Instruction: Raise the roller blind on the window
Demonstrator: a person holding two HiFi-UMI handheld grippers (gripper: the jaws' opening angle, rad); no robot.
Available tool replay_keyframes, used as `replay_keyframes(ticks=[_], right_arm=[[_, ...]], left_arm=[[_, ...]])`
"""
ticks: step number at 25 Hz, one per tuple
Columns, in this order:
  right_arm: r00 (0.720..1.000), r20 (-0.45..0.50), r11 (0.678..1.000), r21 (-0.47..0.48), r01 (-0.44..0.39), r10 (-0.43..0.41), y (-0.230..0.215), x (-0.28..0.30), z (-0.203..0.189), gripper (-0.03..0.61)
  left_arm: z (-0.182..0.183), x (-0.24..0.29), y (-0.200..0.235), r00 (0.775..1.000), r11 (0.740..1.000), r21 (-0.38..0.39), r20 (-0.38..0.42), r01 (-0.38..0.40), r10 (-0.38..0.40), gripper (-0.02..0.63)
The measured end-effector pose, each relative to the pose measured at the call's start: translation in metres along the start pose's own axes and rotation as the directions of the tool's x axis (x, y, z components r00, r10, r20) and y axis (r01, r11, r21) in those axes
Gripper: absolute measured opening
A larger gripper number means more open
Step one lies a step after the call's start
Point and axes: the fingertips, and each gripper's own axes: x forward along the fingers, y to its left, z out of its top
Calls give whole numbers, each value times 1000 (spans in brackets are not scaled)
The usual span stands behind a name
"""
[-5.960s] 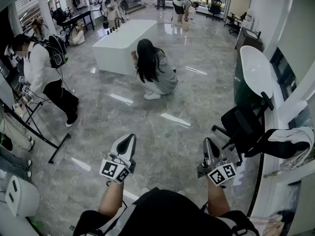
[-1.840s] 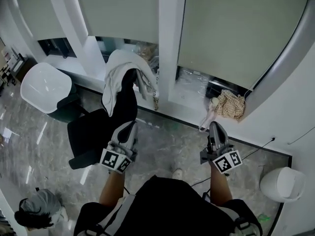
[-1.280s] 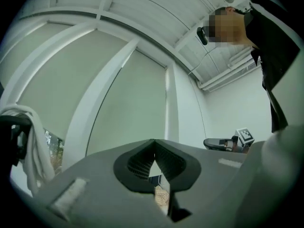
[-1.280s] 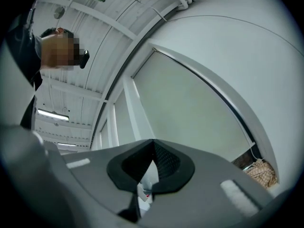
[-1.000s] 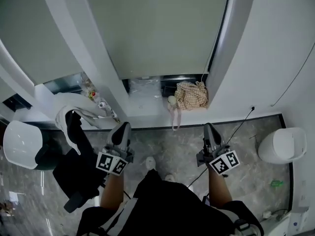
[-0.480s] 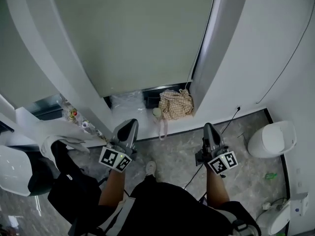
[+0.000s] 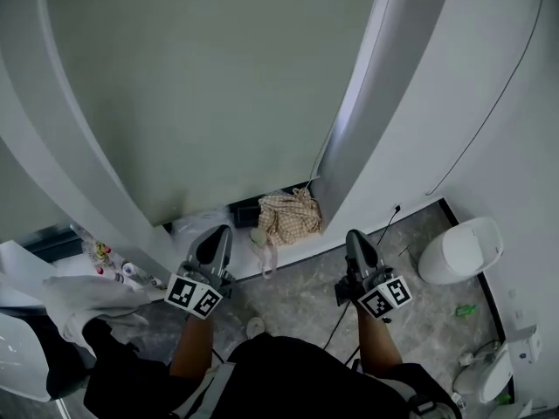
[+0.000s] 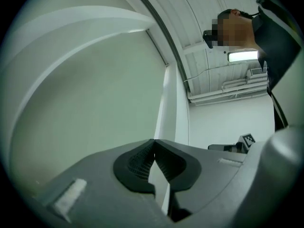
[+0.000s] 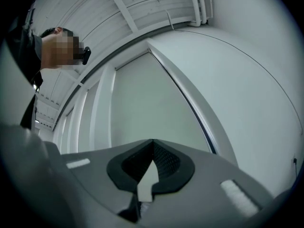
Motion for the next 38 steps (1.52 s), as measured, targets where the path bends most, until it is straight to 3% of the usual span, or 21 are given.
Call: replay_keyframes(ticks=[4, 9, 12, 18, 22, 28, 33, 38], right_arm=[[1000, 3, 999, -24, 29, -29, 3, 12, 2, 0], [999, 19, 999, -11, 31, -31, 5, 22, -2, 0], [999, 16, 998, -26, 51, -51, 2, 26, -5, 0], [989, 67, 991, -29, 132, -130, -29, 7, 18, 0], [985, 97, 988, -38, 150, -146, -63, 0, 29, 0], [990, 113, 996, -19, 89, -86, -124, 30, 53, 0], [990, 132, 999, 7, 49, -50, -165, 39, 75, 0], [994, 109, 1000, 8, -11, 10, -182, 49, 78, 0]], left_arm=[[-5, 16, 14, 999, 999, -13, -17, 46, -46, 3], [-6, 39, 21, 995, 994, 48, -33, 98, -96, 3], [-13, 54, 25, 990, 990, 44, -46, 132, -130, 3], [-31, 97, 3, 976, 978, 14, -79, 207, -205, 3], [-39, 131, -19, 963, 965, 45, -88, 258, -253, 3], [-50, 196, -36, 963, 965, 74, -115, 252, -243, 3], [-59, 238, -50, 972, 974, 44, -96, 222, -217, 3], [-73, 275, -64, 974, 977, 43, -95, 209, -204, 3]])
